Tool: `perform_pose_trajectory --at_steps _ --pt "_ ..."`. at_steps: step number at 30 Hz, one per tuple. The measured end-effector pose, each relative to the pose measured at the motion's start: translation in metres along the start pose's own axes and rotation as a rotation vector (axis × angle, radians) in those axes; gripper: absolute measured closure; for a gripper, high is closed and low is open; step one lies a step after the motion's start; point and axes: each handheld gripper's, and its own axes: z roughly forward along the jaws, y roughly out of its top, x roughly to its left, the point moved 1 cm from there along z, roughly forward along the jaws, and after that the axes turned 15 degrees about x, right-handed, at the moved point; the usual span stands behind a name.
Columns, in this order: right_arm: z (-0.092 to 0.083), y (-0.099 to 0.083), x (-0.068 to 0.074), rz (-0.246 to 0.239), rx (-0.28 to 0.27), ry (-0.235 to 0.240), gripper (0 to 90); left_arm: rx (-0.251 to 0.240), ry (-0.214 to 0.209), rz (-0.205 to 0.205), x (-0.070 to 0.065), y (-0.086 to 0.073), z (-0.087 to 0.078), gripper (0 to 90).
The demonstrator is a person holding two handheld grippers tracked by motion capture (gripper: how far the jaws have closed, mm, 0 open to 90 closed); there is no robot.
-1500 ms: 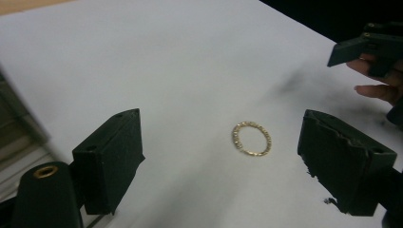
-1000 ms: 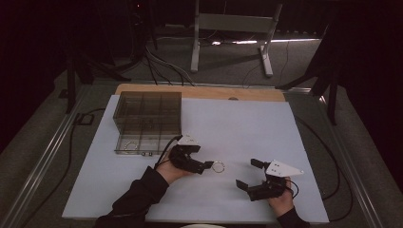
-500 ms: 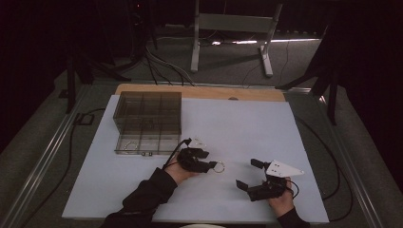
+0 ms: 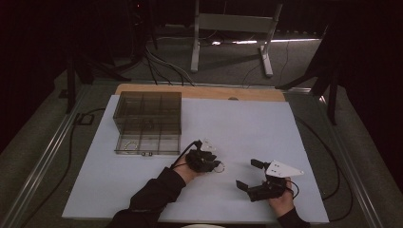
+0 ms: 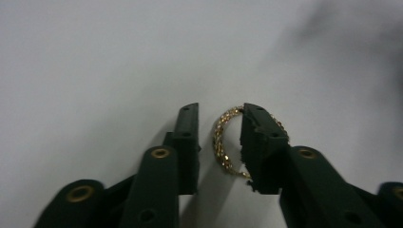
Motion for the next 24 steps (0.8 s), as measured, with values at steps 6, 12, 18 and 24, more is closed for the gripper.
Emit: perform_pose_trajectory --at_steps 6,12,18,24 --pt "-0.0001 -0.0001 -0.0003 0.001 0.0 0.001 0.0 0.024 0.031 0.018 -0.0005 0.003 0.0014 80.1" --pt "-0.0001 -0.0002 -0.0001 0.0 0.003 -0.002 0.0 0.029 0.056 0.02 -0.0021 0.0029 0.0013 86.6" --pt "-0.0001 0.0 0.0001 0.0 0.002 -0.004 0.0 0.038 0.069 0.021 -0.0046 0.0039 0.0001 87.5" --pt "-0.0002 0.0 -0.0001 0.004 0.002 -0.002 0.0 0.036 0.072 0.019 -0.0024 0.0019 -0.0077 87.5"
